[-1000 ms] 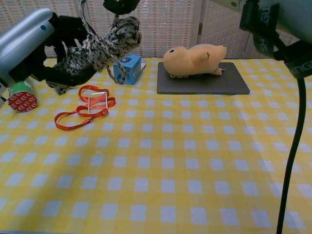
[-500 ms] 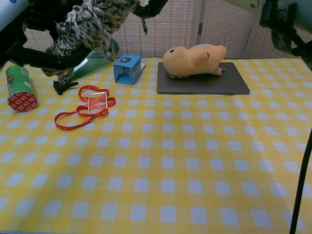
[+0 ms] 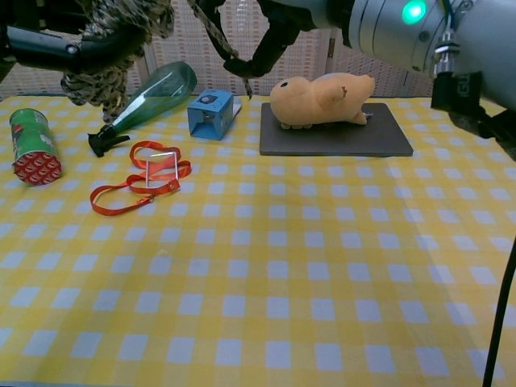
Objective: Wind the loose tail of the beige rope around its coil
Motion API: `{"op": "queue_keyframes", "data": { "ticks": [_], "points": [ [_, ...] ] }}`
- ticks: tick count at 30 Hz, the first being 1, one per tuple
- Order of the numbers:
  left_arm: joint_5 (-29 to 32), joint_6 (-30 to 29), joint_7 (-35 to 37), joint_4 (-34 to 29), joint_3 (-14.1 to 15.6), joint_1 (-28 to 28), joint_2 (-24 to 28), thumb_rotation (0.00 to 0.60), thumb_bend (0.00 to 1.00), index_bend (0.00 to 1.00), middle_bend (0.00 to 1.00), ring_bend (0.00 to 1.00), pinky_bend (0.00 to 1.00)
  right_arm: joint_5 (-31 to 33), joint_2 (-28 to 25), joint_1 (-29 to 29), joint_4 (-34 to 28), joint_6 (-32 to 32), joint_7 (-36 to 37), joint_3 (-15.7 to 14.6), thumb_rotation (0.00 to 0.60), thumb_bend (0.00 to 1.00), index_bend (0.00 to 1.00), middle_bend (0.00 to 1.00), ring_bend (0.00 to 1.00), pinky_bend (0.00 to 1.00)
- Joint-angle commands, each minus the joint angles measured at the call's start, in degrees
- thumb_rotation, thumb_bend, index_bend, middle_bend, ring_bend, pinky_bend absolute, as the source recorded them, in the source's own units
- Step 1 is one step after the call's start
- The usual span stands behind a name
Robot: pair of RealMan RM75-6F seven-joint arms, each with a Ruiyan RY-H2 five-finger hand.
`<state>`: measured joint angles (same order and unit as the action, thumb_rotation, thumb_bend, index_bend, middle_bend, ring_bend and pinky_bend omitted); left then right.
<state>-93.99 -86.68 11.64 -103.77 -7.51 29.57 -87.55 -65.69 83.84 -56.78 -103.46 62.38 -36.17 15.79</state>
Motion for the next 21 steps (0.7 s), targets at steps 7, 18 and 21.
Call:
{"op": "queue_keyframes", "data": {
  "ticks": [7, 18, 21],
  "points": [
    [4.9, 2.1, 5.4, -3.6, -3.5, -0.2, 4.0, 0.6, 0.53, 0.62, 0.62, 0.57, 0.65, -1.9, 1.0, 1.2, 1.2, 0.6, 0.9, -2.0, 0.6, 0.43, 0.68, 0.24, 0.15, 0.04],
    [6.2, 1.6, 2.8, -2.7, -5.6, -1.0, 5.0, 0.6, 0.53, 0.62, 0.62, 0.57, 0.65, -2.9, 0.4, 2.6, 1.8, 0.9, 1.8, -3.0, 0.6, 0.43, 0.44, 0.21, 0.13, 0.04],
    [5.8, 1.2, 0.3, -1.2, -5.7, -1.1, 4.6, 0.6, 0.53, 0.62, 0.62, 0.57, 0.65, -3.0, -0.8, 3.5, 0.6, 1.2, 2.3, -3.3, 0.6, 0.43, 0.12, 0.14, 0.11, 0.04]
  ]
}}
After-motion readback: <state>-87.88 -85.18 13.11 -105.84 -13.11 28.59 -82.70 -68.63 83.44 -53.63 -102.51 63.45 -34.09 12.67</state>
